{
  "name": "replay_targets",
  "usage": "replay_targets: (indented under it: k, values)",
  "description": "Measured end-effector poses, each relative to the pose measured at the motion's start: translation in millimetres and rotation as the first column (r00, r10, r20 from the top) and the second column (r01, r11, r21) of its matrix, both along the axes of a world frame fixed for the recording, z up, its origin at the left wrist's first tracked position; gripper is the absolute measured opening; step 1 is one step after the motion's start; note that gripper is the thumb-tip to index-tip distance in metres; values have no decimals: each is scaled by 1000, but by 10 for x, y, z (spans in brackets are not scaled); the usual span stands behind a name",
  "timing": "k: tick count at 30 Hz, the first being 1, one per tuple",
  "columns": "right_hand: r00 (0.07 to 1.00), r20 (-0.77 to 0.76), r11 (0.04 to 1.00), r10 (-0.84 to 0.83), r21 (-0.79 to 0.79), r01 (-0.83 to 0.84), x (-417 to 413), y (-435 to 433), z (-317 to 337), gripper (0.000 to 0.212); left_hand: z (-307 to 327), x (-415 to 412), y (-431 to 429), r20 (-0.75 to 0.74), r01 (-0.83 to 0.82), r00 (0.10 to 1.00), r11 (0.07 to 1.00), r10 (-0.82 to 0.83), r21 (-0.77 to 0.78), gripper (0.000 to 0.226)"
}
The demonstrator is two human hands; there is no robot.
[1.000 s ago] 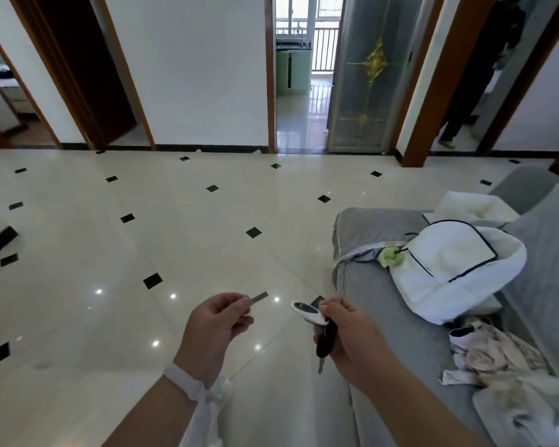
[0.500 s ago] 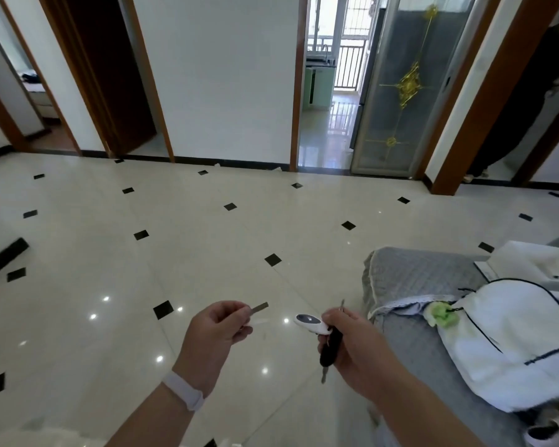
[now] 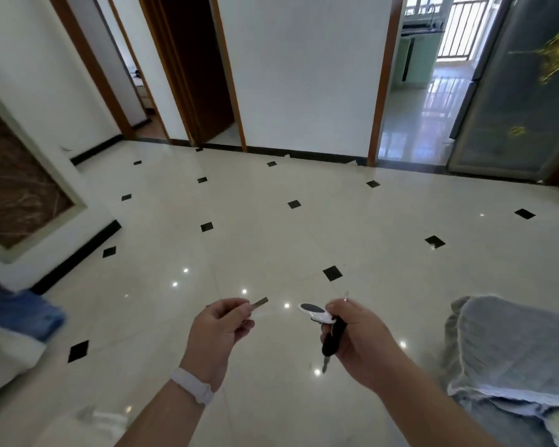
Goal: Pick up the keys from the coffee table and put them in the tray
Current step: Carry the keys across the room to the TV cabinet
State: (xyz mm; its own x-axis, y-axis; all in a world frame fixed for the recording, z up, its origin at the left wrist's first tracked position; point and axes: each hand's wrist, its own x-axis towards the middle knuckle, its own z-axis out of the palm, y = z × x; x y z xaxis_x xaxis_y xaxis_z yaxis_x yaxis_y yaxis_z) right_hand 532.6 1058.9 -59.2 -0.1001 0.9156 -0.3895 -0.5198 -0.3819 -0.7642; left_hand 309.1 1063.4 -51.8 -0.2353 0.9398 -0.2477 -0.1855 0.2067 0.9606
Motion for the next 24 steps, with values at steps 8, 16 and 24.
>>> replay_targets:
  k: [8,16,24]
  values:
    - [974,3,971,226,74,-225,-25,1310,47,6,237,26,736,-53,-210,976,976,213,49,9]
    - [881,128,880,455,88,-467,-839,2113,193,8,235,-695,1051,-31,-420,906,906,422,58,13]
    - [834,164,841,526,43,-539,-1946,2961,140,7,-73,-1739,1773,71,-529,847,848,528,9,10]
